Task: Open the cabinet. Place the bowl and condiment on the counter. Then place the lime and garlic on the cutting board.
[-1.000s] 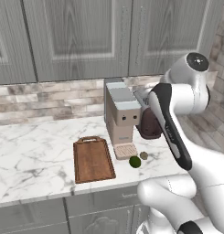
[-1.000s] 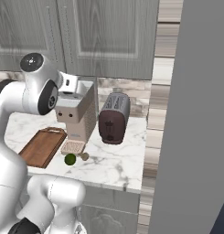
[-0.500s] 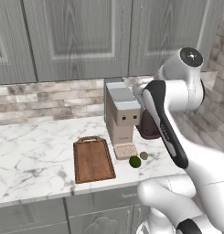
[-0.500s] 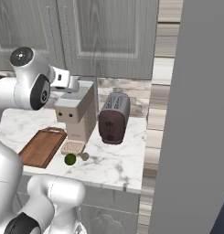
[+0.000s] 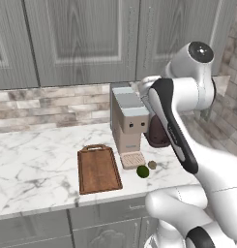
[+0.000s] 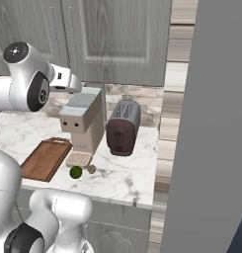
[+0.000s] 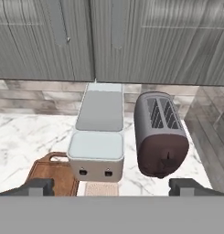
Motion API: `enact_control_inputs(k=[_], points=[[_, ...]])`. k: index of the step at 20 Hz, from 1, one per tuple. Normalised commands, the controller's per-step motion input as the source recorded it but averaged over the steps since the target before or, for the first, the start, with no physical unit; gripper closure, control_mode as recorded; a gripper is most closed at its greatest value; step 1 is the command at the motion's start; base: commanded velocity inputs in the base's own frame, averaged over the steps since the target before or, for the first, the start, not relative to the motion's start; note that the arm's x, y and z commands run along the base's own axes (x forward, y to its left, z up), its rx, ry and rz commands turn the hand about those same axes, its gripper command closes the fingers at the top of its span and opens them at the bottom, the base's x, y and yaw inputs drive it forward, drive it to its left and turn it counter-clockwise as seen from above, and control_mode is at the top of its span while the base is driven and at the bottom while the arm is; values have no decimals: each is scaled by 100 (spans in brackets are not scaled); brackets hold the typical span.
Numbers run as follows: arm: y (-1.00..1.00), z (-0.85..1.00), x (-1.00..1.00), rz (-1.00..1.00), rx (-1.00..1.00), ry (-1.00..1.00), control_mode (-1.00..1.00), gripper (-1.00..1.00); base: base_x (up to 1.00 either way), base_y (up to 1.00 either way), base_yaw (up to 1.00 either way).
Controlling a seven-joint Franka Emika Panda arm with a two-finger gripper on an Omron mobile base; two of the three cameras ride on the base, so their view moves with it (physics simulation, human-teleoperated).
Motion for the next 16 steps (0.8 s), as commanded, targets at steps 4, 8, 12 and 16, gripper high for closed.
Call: enact_control_inputs(k=[4,8,12,16], points=[[11,13,7,0,0,-13,-100,-100,0,0,0],[17,10,12,0,0,-17,-100,-100,0,0,0],[19,11,14,0,0,-14,-100,-100,0,0,0],[16,17,11,0,0,-5,-100,-100,0,0,0]])
